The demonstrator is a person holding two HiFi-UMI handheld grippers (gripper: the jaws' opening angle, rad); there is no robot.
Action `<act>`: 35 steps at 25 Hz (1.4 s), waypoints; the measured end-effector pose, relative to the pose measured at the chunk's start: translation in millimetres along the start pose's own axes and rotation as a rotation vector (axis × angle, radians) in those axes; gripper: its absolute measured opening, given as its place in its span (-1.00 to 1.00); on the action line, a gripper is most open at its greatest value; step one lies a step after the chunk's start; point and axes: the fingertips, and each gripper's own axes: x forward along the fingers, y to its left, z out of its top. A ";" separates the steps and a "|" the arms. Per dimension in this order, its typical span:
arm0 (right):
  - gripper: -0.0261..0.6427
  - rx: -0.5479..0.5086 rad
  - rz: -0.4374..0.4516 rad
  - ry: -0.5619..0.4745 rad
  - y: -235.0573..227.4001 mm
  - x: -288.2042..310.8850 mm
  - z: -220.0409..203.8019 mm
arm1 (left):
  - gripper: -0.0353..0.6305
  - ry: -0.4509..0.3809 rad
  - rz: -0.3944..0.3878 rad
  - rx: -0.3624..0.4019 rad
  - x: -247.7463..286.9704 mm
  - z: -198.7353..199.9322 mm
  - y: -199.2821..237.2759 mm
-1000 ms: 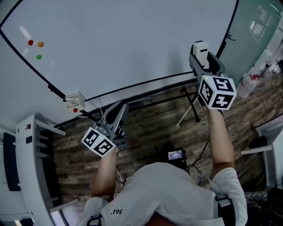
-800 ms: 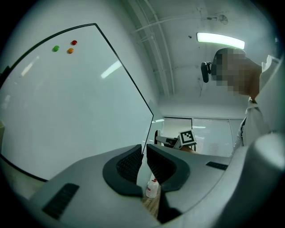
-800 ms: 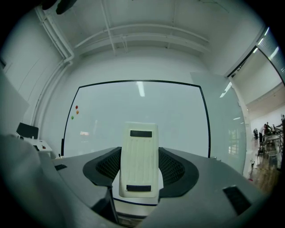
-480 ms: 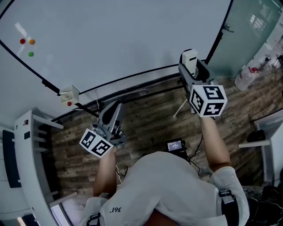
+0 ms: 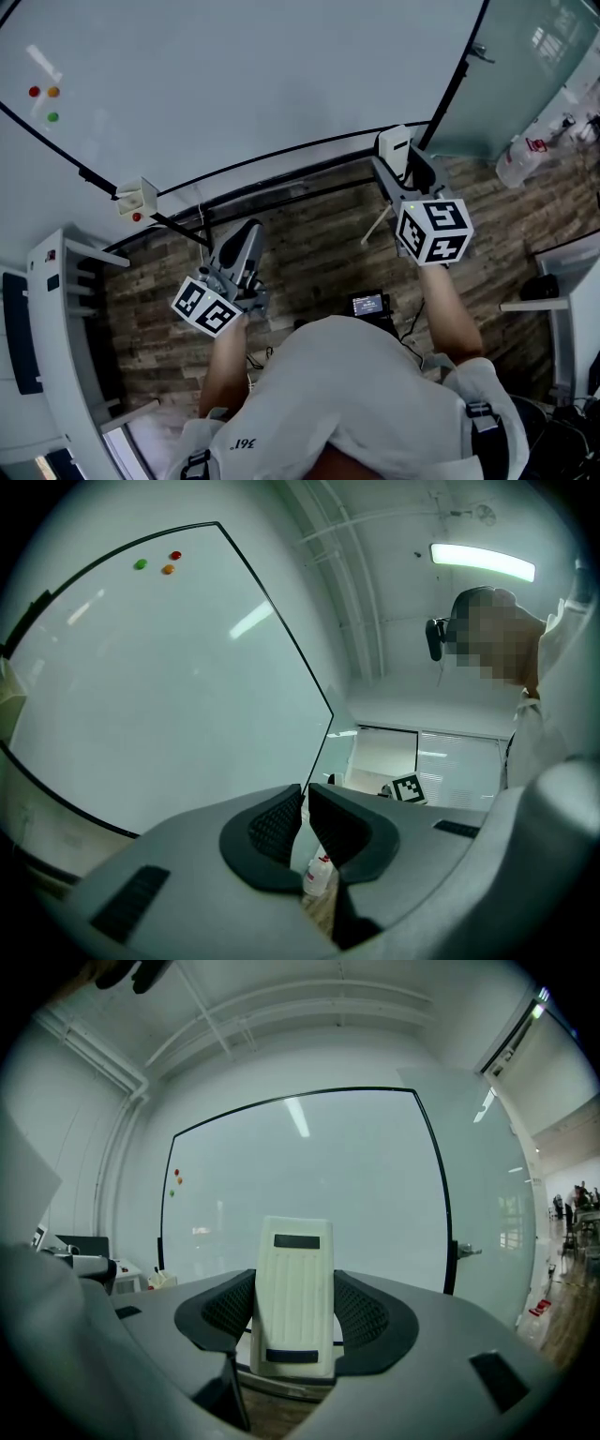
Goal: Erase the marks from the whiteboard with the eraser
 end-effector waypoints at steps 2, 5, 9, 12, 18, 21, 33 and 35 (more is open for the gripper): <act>-0.11 0.004 0.013 0.007 2.3 -2.3 -6.6 | -0.82 0.004 -0.001 -0.006 0.7 -4.2 -2.3; -0.11 0.011 0.026 0.016 5.7 -6.7 -17.0 | -0.82 0.008 0.001 -0.016 -1.4 -10.6 -4.2; -0.11 0.018 0.050 0.036 11.6 -11.3 -31.9 | -0.82 0.004 0.009 -0.033 -6.7 -18.1 -4.5; -0.11 0.019 0.065 0.058 15.5 -16.1 -44.5 | -0.82 0.021 0.014 -0.049 -10.7 -27.0 -5.8; -0.11 0.026 0.074 0.098 17.0 -22.6 -63.5 | -0.82 0.054 0.020 -0.077 -16.7 -42.5 -8.0; -0.11 0.029 0.082 0.114 18.6 -25.1 -72.3 | -0.82 0.063 0.019 -0.086 -18.1 -48.6 -10.8; -0.11 0.008 0.104 0.152 26.1 -28.3 -88.5 | -0.82 0.087 0.006 -0.096 -15.3 -57.4 -15.1; -0.11 0.002 0.104 0.159 26.4 -28.3 -90.4 | -0.82 0.091 0.004 -0.101 -14.8 -59.0 -15.1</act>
